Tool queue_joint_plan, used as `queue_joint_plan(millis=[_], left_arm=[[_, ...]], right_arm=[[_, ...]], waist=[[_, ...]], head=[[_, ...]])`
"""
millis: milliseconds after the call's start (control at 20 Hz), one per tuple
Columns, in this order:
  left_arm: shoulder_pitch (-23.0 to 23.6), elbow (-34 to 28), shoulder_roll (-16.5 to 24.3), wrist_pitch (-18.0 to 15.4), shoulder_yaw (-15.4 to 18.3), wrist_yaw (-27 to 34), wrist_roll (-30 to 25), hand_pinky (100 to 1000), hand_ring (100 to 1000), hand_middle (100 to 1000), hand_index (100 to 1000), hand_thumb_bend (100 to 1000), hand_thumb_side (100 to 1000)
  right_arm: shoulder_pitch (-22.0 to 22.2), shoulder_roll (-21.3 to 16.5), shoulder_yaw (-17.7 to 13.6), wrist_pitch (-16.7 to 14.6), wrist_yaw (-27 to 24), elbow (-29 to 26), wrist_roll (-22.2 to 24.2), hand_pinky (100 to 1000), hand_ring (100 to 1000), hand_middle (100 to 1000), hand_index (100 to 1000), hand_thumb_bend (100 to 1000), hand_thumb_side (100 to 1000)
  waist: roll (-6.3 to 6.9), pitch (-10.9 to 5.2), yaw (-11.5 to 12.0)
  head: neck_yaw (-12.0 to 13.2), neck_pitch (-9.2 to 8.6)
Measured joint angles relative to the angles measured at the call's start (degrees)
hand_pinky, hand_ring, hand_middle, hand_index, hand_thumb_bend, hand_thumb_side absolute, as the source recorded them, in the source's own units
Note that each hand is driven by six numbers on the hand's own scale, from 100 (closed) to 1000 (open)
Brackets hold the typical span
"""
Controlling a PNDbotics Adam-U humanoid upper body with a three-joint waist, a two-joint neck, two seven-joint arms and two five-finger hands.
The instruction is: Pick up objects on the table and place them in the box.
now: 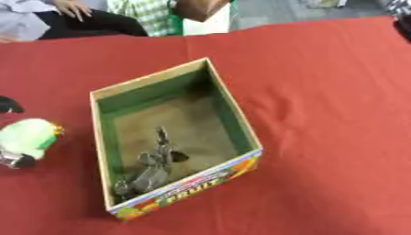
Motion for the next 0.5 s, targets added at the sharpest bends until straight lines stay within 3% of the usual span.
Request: queue_joint_plan(millis=[100,500], left_arm=[[-0.24,1.49,-0.60,-0.36,-0.13,-0.61,0.02,729,942,958,1000,828,856],[-0.72,3.90,-2.50,-1.92,-0.81,-1.08,-0.07,588,782,778,983,684,795]], right_arm=[[0.00,0.08,-0.02,0.09,0.00,0.00,0.08,951,921,795,880,100,1000],[0.45,0.51,-0.35,0.31,0.00,0.00,0.27,952,920,793,874,100,1000]], waist=[[-0.03,0.03,-0.03],[-0.06,0.06,-0.09]], head=[[0.07,-0.09],[0.15,-0.12]])
